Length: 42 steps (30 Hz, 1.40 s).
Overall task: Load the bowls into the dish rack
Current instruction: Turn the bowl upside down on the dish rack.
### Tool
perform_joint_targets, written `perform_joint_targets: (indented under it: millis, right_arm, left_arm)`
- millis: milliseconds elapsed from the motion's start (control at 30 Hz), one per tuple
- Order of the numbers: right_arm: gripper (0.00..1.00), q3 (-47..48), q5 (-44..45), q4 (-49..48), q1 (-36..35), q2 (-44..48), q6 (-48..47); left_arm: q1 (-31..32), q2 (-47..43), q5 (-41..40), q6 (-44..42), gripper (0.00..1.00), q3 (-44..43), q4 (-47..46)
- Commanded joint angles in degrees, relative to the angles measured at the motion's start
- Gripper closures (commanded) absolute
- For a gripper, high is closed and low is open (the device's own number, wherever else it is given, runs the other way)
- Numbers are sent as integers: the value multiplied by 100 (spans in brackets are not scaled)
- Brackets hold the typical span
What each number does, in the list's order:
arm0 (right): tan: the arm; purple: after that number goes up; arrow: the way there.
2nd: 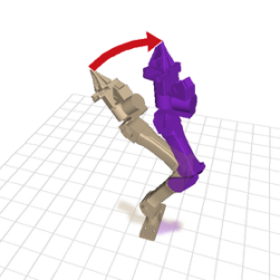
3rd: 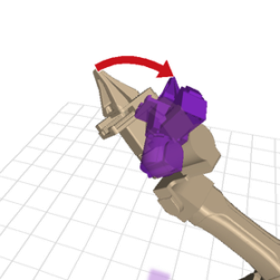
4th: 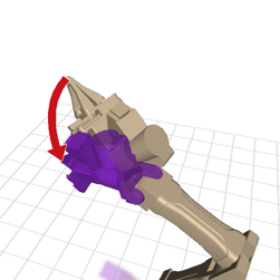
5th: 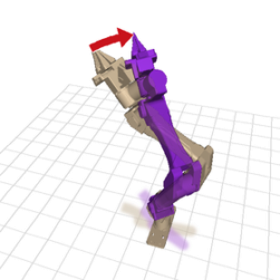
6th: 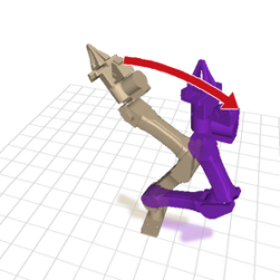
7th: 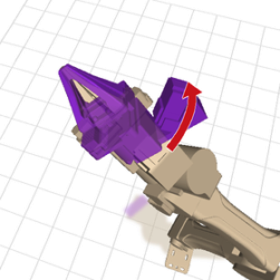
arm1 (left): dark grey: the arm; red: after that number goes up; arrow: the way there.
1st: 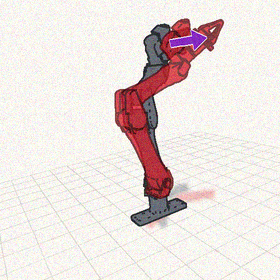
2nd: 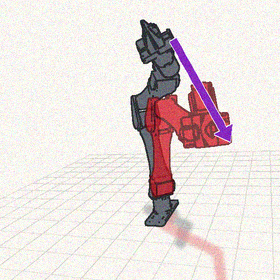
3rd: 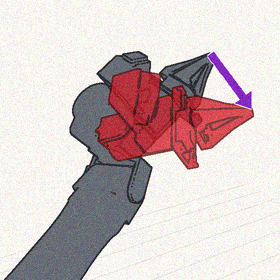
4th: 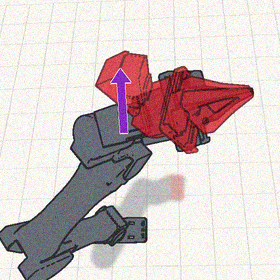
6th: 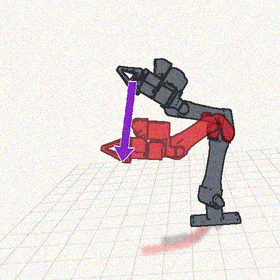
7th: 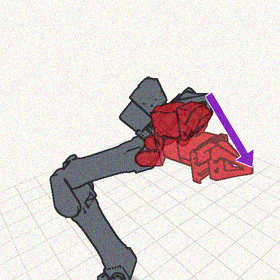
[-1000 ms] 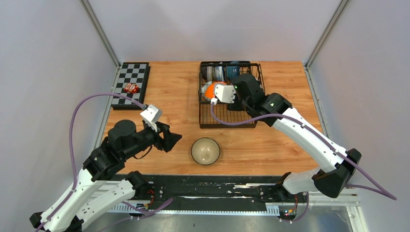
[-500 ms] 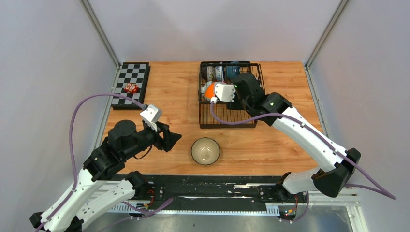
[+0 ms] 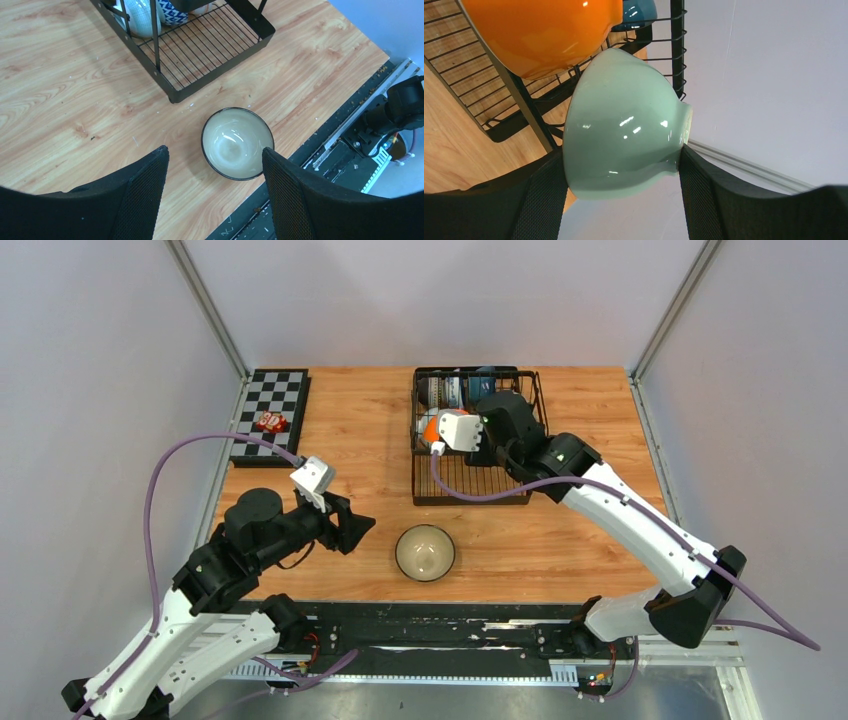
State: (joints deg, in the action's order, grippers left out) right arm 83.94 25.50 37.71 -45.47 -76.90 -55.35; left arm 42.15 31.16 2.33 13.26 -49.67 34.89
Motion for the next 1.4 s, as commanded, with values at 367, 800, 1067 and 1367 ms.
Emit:
perform_joint_targets:
  millis: [367,800,1067,1367]
  right_arm:
    - [97,-144,-28,422,-146,230,289]
    - [70,-264,-41,294,-149,314,429]
    - [37,-304,-30,177,-163,425,424]
    - [13,-362,-302,115,-242,651,525]
  left_arm:
    - [39,30,-22,-104,30,80,-35]
    - [39,92,-81,-104,30,80,-18]
    - [39,140,-136,-121,30,80,-16]
    - [39,222,-222,-130,30,67,4]
